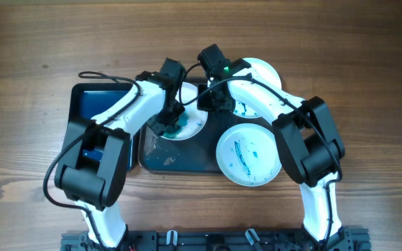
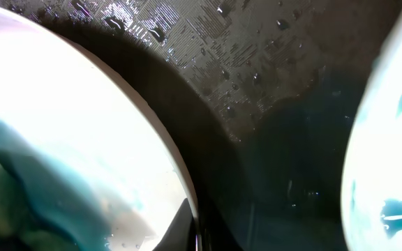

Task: Clean dirty plates on tray and stack at the side

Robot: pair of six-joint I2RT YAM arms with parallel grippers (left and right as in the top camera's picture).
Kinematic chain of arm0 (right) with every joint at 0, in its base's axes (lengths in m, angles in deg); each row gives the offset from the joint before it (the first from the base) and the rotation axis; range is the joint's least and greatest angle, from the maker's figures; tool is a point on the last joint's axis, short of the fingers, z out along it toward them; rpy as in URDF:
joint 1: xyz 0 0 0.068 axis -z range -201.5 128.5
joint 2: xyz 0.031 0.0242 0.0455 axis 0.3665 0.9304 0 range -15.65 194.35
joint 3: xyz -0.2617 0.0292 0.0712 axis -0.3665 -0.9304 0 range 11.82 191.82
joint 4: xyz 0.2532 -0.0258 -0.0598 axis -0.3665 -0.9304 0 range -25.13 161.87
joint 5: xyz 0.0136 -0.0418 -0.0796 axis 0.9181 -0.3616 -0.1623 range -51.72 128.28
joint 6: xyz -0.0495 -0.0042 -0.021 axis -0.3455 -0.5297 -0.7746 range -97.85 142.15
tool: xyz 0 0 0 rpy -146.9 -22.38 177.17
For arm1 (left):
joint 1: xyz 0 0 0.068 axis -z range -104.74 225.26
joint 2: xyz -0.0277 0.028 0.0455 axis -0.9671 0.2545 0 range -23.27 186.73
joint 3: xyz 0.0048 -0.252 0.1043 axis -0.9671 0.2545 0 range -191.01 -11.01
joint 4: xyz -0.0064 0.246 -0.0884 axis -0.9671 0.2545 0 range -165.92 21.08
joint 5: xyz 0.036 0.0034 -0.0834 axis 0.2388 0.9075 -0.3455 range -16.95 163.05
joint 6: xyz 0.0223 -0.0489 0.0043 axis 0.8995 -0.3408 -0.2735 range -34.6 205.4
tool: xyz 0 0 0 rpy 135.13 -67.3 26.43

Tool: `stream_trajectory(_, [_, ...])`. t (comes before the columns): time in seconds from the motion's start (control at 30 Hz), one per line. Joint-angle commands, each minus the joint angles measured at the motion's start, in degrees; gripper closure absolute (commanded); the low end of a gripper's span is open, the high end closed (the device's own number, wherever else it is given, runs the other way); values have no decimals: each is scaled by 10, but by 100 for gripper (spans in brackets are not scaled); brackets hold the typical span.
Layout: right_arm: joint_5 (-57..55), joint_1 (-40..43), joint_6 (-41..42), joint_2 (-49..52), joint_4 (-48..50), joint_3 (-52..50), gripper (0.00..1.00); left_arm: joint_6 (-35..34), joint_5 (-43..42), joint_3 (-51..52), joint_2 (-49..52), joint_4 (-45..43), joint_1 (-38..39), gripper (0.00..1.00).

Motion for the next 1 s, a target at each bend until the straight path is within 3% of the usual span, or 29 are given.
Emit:
stream_trajectory(0.0, [-22, 1, 7, 19, 3, -7, 96, 30, -113, 19, 8, -3, 22, 96])
stream_trajectory(0.13, [-22, 1, 2, 19, 3, -7, 96, 231, -138, -33, -44, -5, 4, 96])
stream_trajectory(0.27, [-19, 1, -14, 19, 0, -7, 96, 245, -97, -101, -142, -1, -69, 96])
stream_trajectory(0.43, [-32, 0, -82, -15, -3, 10, 96, 245, 35, -107, -253, 1, -175, 96])
stream_trajectory(0.57, [-209, -21, -120, -77, -26, 10, 96, 245, 32, -106, -254, 34, -214, 96])
stream_trajectory(0.8, [-696, -145, -120, -158, -83, 10, 96, 242, 28, -105, -218, 55, -215, 96])
stream_trajectory(0.97, [-895, -235, -154, -176, -89, 10, 95, 242, 21, -105, -209, 57, -215, 96])
